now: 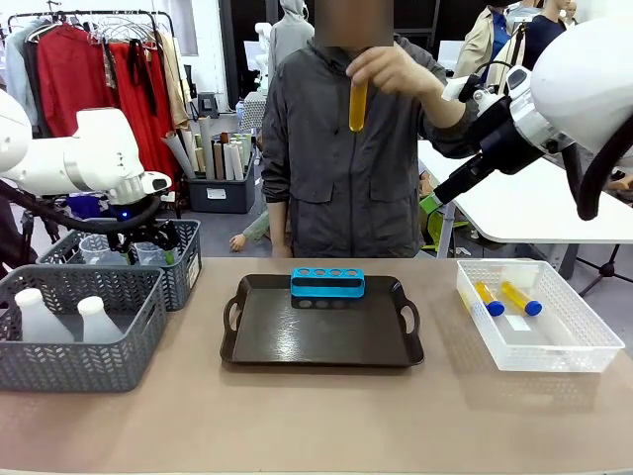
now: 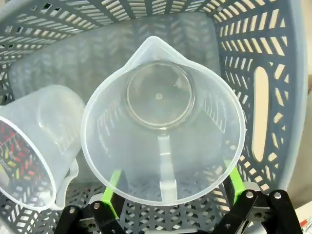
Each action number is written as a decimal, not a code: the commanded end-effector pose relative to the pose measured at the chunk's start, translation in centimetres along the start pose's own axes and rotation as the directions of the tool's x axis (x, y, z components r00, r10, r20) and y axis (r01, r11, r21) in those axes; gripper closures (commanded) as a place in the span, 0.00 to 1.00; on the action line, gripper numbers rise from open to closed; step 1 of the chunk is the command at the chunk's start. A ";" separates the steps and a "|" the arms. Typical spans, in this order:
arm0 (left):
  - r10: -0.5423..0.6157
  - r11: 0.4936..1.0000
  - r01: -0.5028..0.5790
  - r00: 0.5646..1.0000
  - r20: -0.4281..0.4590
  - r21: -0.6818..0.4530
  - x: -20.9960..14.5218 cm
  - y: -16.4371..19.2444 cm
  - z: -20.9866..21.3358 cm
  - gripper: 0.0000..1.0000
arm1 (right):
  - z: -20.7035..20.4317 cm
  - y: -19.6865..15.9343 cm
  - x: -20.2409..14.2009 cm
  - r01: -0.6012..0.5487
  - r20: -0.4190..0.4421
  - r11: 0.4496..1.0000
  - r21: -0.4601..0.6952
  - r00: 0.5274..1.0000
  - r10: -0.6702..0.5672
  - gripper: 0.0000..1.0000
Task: Prepare the laboratory tools.
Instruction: Pick up one Large Measuring Cup and place it on the Handle tray.
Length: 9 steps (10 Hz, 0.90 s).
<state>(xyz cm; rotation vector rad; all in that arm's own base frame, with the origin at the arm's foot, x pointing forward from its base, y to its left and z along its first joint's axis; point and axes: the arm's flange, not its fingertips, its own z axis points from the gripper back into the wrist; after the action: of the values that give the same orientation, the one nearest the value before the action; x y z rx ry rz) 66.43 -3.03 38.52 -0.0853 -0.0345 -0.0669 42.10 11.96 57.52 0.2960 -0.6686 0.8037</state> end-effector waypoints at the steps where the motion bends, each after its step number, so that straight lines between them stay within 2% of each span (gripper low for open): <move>1: 0.015 1.000 -0.016 1.000 0.012 0.022 -0.2 -0.3 -0.1 0.00 | -0.1 -0.1 0.0 0.002 0.011 1.000 0.014 1.000 -0.002 0.00; 2: 0.017 0.999 -0.017 1.000 0.010 0.030 0.0 -0.3 -0.6 0.00 | -0.1 -0.1 0.0 0.002 0.011 1.000 0.014 1.000 -0.002 0.00; 4: 0.014 0.993 -0.018 0.999 0.033 0.117 -0.5 -0.4 -0.5 0.37 | -0.1 -0.1 0.0 0.002 0.011 1.000 0.014 1.000 -0.002 0.00; 7: 0.001 0.993 -0.006 0.999 0.041 0.120 -1.1 -0.8 0.1 0.97 | -0.1 -0.1 0.0 0.002 0.011 1.000 0.014 1.000 -0.002 0.00; 9: -0.009 0.993 0.005 0.999 0.035 0.120 -1.3 -0.9 0.3 1.00 | -0.1 -0.1 0.0 0.002 0.011 1.000 0.014 1.000 -0.002 0.00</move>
<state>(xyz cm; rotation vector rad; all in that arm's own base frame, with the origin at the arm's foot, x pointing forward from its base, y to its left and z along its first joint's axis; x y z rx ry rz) 66.06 -3.75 38.88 0.0131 -0.0695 -0.0847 42.10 11.96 57.52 0.2960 -0.6686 0.8037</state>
